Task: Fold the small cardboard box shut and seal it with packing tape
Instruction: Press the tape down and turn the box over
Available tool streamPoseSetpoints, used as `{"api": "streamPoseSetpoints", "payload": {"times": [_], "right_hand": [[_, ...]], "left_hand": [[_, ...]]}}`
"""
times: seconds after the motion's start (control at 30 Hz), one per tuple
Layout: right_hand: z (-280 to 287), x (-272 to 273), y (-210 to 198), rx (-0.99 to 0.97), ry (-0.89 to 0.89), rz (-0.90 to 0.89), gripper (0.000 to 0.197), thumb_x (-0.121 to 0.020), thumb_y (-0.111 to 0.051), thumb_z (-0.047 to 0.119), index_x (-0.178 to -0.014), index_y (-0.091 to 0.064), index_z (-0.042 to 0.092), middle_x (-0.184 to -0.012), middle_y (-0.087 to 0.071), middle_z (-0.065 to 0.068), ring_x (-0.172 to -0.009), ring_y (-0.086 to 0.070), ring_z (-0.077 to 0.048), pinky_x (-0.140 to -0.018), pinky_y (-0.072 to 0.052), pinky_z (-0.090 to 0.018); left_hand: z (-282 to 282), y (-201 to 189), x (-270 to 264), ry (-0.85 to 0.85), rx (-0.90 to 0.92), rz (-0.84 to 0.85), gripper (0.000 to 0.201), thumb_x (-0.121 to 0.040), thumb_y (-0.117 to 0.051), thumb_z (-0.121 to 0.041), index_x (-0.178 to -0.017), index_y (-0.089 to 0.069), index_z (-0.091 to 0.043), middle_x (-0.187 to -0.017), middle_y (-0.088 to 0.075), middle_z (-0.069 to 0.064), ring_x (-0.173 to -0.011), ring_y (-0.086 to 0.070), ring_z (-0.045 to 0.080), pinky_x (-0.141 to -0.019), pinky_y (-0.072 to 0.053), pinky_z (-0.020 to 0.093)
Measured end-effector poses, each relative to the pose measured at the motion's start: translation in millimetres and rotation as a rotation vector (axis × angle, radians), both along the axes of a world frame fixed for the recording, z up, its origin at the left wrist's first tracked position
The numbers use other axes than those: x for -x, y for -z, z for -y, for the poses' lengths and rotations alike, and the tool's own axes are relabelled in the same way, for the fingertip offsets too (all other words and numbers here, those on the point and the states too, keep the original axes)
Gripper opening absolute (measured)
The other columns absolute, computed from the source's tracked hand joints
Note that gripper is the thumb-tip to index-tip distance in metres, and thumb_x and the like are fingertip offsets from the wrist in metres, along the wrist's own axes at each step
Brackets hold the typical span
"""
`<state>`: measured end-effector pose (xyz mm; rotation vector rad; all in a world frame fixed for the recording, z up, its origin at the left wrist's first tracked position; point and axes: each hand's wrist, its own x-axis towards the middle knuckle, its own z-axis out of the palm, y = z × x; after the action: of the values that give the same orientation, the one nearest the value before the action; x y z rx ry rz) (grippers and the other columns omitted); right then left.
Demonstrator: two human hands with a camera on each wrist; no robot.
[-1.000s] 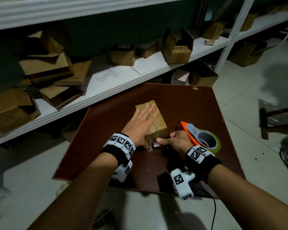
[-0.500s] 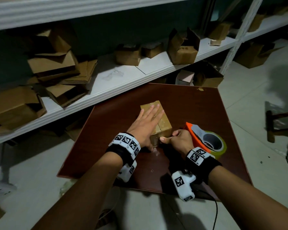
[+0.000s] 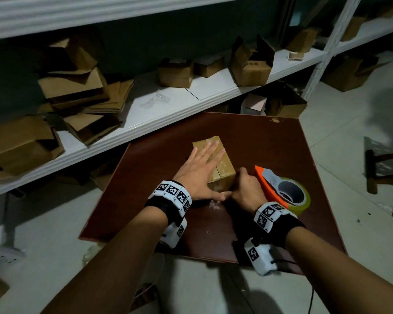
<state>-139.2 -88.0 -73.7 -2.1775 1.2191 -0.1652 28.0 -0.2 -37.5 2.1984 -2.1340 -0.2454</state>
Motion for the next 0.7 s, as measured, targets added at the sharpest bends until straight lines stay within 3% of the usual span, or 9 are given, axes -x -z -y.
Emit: {"api": "streamPoseSetpoints", "payload": {"times": [0.1, 0.2, 0.4, 0.53, 0.7], "right_hand": [[12, 4, -13, 0.081, -0.136, 0.042, 0.086, -0.078, -0.088, 0.032, -0.145, -0.04, 0.009, -0.123, -0.07, -0.019, -0.112, -0.067, -0.037, -0.09, -0.053, -0.043], [19, 8, -23, 0.097, -0.253, 0.084, 0.08, -0.082, -0.086, 0.036, -0.148, -0.046, 0.015, -0.122, -0.073, -0.014, -0.113, -0.068, -0.032, -0.08, -0.046, -0.03], [26, 12, -31, 0.064, -0.365, 0.102, 0.061, -0.092, -0.075, 0.036, -0.148, -0.054, 0.022, -0.126, -0.074, -0.006, -0.117, -0.067, -0.025, -0.079, -0.041, -0.024], [30, 14, -32, 0.088, -0.355, 0.158, 0.044, -0.098, -0.064, 0.045, -0.136, -0.066, 0.024, -0.118, -0.077, -0.005, -0.109, -0.071, -0.025, -0.088, -0.054, -0.039], [25, 11, -26, 0.2, -0.38, 0.158, 0.041, -0.099, -0.062, 0.044, -0.122, -0.069, 0.011, -0.101, -0.078, -0.011, -0.09, -0.072, -0.03, -0.068, -0.045, -0.031]], "left_hand": [[-1, 2, 0, -0.009, 0.037, -0.025, 0.107, -0.093, -0.047, -0.078, -0.169, 0.005, -0.024, -0.175, 0.022, -0.001, -0.161, 0.022, 0.017, -0.132, 0.005, 0.052], [0, 3, -1, -0.009, 0.059, -0.033, 0.09, -0.102, -0.041, -0.066, -0.169, 0.003, -0.024, -0.176, 0.02, -0.001, -0.161, 0.021, 0.017, -0.132, 0.006, 0.051], [1, 3, -1, 0.007, 0.051, -0.039, 0.093, -0.101, -0.05, -0.06, -0.169, 0.003, -0.024, -0.176, 0.02, 0.0, -0.162, 0.02, 0.018, -0.131, 0.009, 0.048], [4, 6, 0, -0.003, 0.067, -0.05, 0.096, -0.099, -0.056, -0.058, -0.169, 0.0, -0.023, -0.177, 0.017, 0.0, -0.162, 0.019, 0.018, -0.132, 0.008, 0.049], [3, 11, 1, -0.021, 0.09, -0.035, 0.11, -0.09, -0.071, -0.055, -0.169, -0.002, -0.023, -0.177, 0.016, 0.0, -0.162, 0.018, 0.018, -0.132, 0.004, 0.052]]}}
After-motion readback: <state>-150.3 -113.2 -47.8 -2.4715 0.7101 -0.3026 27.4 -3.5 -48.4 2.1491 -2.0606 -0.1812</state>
